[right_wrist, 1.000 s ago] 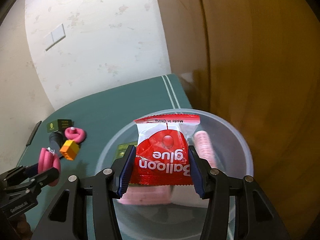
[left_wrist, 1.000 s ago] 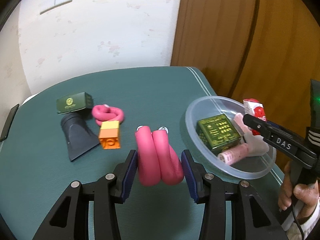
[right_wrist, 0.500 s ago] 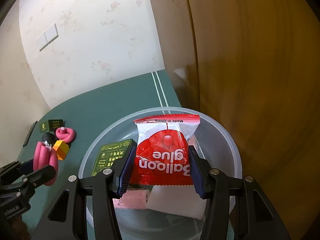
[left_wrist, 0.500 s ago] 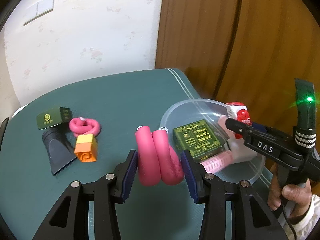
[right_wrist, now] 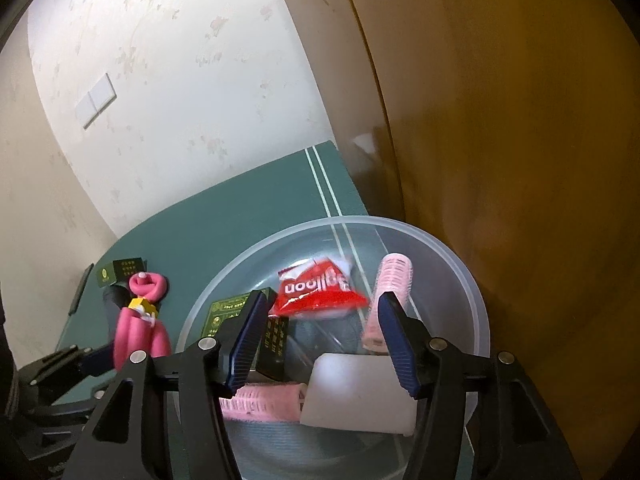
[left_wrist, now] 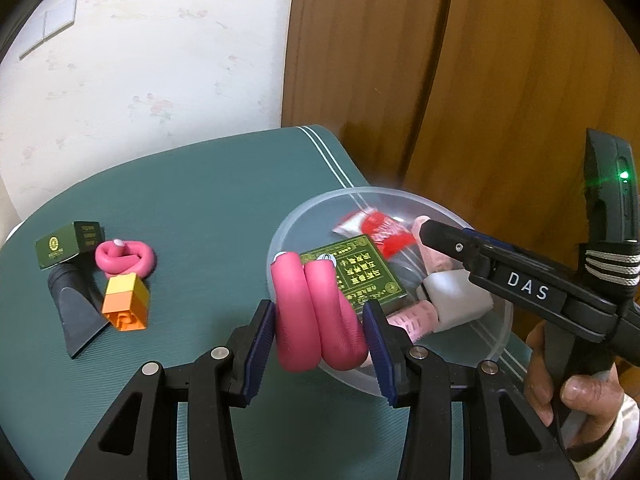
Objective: Organize objects
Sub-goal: 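Release the red packet into the bowl with the right tool while the left tool releases the curler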
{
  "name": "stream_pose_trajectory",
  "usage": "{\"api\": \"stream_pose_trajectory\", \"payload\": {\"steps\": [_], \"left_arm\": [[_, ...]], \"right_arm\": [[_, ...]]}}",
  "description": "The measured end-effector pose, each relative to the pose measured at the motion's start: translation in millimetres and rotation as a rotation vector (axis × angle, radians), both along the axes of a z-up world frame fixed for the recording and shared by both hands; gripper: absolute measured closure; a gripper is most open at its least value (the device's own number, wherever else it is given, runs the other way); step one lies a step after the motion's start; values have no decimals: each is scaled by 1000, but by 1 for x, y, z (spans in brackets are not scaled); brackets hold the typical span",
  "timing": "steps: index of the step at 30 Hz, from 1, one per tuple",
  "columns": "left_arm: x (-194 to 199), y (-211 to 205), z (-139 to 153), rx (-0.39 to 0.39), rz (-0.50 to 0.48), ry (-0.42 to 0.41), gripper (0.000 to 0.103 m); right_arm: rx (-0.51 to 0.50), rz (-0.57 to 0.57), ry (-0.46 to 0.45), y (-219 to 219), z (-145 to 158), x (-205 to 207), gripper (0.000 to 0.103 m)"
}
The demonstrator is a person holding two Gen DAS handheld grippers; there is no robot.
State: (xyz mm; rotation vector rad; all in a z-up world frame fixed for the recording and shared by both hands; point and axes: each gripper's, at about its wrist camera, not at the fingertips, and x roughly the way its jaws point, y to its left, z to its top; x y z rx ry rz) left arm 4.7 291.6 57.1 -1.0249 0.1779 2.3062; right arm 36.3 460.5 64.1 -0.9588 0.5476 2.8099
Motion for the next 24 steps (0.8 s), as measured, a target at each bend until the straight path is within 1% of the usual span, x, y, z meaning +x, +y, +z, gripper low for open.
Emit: {"api": "stream_pose_trajectory", "payload": {"steps": [11,19,24], "left_arm": [[-2,17,-16,-8,-37,-45,55],[-9,23,-22,-14,-35,-21,55],[-17,31,-28,-29,-44,-27,55]], "right_arm": [[-27,-3,27,4,3,6,43],[-36,3,39,4,5,8,43],[-43,-7,45,7,5,9,43]]}}
